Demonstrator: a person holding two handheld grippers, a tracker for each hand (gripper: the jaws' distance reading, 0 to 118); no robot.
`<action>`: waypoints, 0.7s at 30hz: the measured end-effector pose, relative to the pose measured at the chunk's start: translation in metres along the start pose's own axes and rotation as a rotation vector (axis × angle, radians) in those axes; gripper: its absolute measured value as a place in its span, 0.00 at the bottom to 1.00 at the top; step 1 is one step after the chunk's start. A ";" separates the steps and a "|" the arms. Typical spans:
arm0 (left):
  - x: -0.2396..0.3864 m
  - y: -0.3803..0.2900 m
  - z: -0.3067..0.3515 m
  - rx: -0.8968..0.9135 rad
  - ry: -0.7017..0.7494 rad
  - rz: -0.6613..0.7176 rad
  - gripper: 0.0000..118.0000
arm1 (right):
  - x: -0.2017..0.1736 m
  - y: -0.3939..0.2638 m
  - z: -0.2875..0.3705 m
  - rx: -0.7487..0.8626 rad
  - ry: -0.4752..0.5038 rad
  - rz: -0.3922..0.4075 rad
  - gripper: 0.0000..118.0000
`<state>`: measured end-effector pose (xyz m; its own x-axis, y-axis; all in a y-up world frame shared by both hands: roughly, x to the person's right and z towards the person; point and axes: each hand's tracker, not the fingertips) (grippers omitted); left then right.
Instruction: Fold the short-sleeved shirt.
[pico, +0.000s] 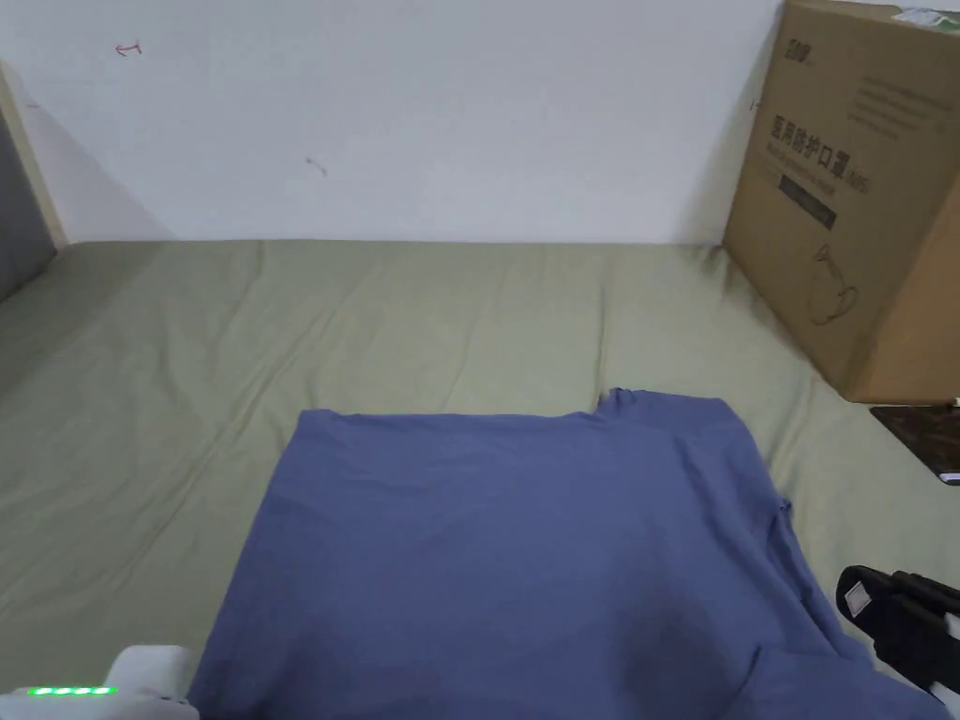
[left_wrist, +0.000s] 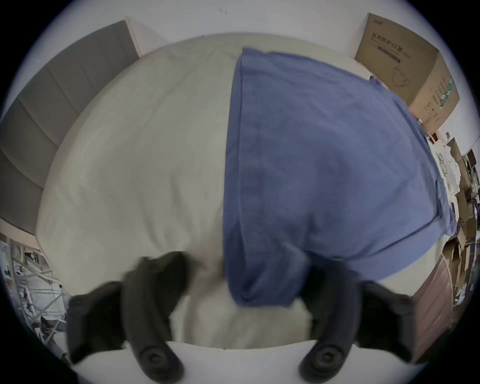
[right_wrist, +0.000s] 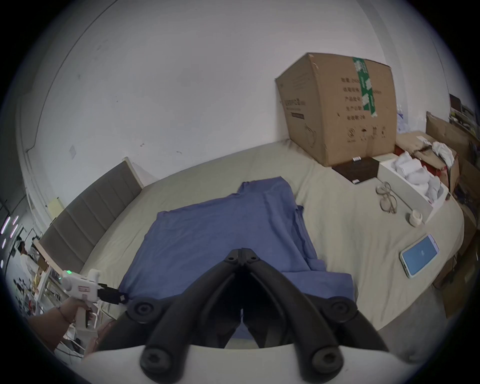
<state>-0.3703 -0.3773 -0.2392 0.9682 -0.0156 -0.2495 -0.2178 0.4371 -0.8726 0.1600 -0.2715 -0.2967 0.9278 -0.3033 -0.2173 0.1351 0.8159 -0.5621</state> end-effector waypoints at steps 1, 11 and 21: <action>0.002 -0.002 0.011 0.037 -0.006 0.008 0.28 | 0.006 -0.001 0.000 -0.007 -0.012 -0.021 0.00; 0.000 0.008 0.093 0.223 -0.177 0.026 0.03 | 0.081 -0.010 0.002 -0.214 -0.075 -0.100 0.00; 0.011 0.004 0.103 0.334 -0.210 0.057 0.03 | 0.121 -0.067 -0.065 -0.624 -0.242 -0.013 0.99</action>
<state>-0.3477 -0.2828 -0.2025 0.9673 0.1863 -0.1719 -0.2534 0.7013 -0.6663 0.2410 -0.3946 -0.3372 0.9891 -0.1328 -0.0631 -0.0123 0.3532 -0.9355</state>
